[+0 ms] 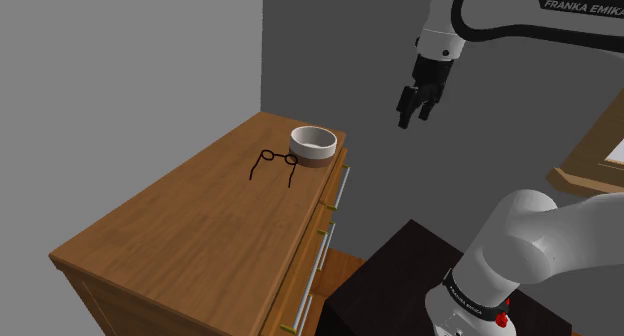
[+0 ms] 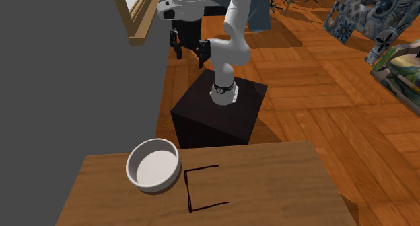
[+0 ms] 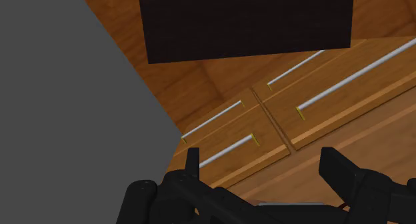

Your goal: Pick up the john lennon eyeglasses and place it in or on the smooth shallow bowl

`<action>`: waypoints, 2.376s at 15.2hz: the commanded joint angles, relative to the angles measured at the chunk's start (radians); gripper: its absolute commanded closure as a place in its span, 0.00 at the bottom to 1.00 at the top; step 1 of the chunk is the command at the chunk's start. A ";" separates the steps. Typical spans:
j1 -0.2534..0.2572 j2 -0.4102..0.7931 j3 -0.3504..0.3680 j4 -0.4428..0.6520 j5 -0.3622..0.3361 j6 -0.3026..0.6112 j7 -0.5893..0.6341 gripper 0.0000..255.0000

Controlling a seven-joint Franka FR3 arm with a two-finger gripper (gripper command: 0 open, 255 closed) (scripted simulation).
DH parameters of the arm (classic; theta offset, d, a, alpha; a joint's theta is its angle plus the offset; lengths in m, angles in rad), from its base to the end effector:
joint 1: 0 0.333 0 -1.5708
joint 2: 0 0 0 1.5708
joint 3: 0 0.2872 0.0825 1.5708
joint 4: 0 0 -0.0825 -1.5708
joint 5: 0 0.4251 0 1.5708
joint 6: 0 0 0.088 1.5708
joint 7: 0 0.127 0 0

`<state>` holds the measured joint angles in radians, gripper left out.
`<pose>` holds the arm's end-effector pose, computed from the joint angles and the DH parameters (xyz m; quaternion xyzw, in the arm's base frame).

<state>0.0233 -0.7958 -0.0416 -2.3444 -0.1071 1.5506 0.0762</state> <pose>0.3639 -0.0226 0.5581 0.9984 -0.0421 0.0021 0.0386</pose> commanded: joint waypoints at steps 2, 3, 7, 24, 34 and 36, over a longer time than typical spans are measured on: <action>-0.002 0.015 0.019 -0.011 0.016 0.023 0.043 0.00; -0.005 0.031 0.037 -0.020 0.032 0.046 0.086 0.00; -0.016 0.116 0.110 -0.040 0.089 0.143 0.253 0.00; -0.080 0.700 0.333 0.173 0.131 0.512 0.932 0.00; -0.073 0.927 0.340 0.277 0.069 0.632 1.126 0.00; -0.072 0.941 0.339 0.265 0.063 0.657 1.130 0.00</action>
<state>-0.0484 0.1389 0.2982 -2.0685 -0.0413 2.1900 1.2053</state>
